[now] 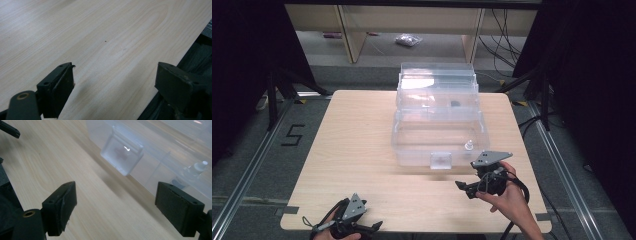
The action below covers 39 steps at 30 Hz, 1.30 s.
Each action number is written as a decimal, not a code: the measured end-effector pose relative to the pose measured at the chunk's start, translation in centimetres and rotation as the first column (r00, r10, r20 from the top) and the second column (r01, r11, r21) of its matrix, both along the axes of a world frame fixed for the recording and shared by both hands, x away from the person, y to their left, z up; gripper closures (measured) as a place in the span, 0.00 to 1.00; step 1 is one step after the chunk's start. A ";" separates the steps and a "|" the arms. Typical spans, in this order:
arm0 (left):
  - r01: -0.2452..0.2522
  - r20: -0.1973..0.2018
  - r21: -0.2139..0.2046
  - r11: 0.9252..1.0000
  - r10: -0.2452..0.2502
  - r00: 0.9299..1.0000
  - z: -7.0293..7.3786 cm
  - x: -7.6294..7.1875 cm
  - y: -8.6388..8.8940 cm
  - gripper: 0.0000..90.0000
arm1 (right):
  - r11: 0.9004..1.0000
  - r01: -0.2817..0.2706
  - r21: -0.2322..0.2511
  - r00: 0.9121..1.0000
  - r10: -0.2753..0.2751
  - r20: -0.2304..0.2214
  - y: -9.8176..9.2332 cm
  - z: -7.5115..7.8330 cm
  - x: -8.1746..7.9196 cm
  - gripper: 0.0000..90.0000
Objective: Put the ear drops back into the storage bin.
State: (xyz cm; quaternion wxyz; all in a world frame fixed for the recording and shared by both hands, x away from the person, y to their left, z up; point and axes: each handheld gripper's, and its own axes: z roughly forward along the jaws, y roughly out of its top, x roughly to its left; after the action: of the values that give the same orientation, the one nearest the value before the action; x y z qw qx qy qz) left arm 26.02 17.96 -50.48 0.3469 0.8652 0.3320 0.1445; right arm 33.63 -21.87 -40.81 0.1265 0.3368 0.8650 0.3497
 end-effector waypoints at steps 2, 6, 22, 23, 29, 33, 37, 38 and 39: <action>-0.002 0.001 -0.002 1.000 0.002 1.000 0.0 0.0 0.0 0.17 | 1.000 -0.009 0.008 1.000 0.009 0.013 -0.1 -0.5 0.0 0.21; 0.014 -0.005 0.008 1.000 -0.014 1.000 0.1 0.0 0.1 0.17 | 1.000 -0.007 0.012 1.000 0.007 0.013 -0.3 -1.4 -0.2 0.21; 0.012 -0.002 0.010 1.000 -0.012 1.000 0.1 0.0 0.1 0.17 | 1.000 -0.008 0.022 1.000 0.008 -0.006 -0.4 -4.0 -1.7 0.19; 0.012 -0.002 0.010 1.000 -0.012 1.000 0.1 0.0 0.1 0.17 | 1.000 -0.008 0.022 1.000 0.008 -0.006 -0.4 -4.0 -1.7 0.19; 0.012 -0.002 0.009 1.000 -0.012 1.000 0.1 0.0 0.1 0.17 | 1.000 -0.006 0.010 1.000 0.006 -0.013 -0.4 -4.9 -2.4 0.18; 0.014 -0.003 0.013 1.000 -0.014 1.000 0.1 0.0 0.1 0.17 | 1.000 -0.007 0.000 1.000 0.006 -0.021 -0.4 -5.2 -2.8 0.18; 0.013 -0.005 0.005 1.000 -0.013 1.000 0.1 0.0 0.1 0.16 | 1.000 -0.007 0.000 1.000 0.007 0.001 -0.4 -5.7 -3.2 0.18; 0.013 -0.005 0.005 1.000 -0.013 1.000 0.1 0.0 0.1 0.17 | 1.000 -0.008 -0.013 1.000 0.008 -0.013 -0.5 -5.6 -3.3 0.18; 0.015 -0.004 0.013 1.000 -0.015 1.000 0.1 0.0 0.1 0.17 | 1.000 -0.017 -0.007 1.000 0.017 -0.005 -0.5 -5.8 -3.3 0.18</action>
State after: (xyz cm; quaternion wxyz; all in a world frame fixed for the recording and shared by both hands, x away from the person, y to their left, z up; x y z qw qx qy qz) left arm 26.01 18.06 -50.39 0.3418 0.8701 0.3253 0.1424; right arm 30.36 -22.36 -46.60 0.1227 0.3298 0.8695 0.3467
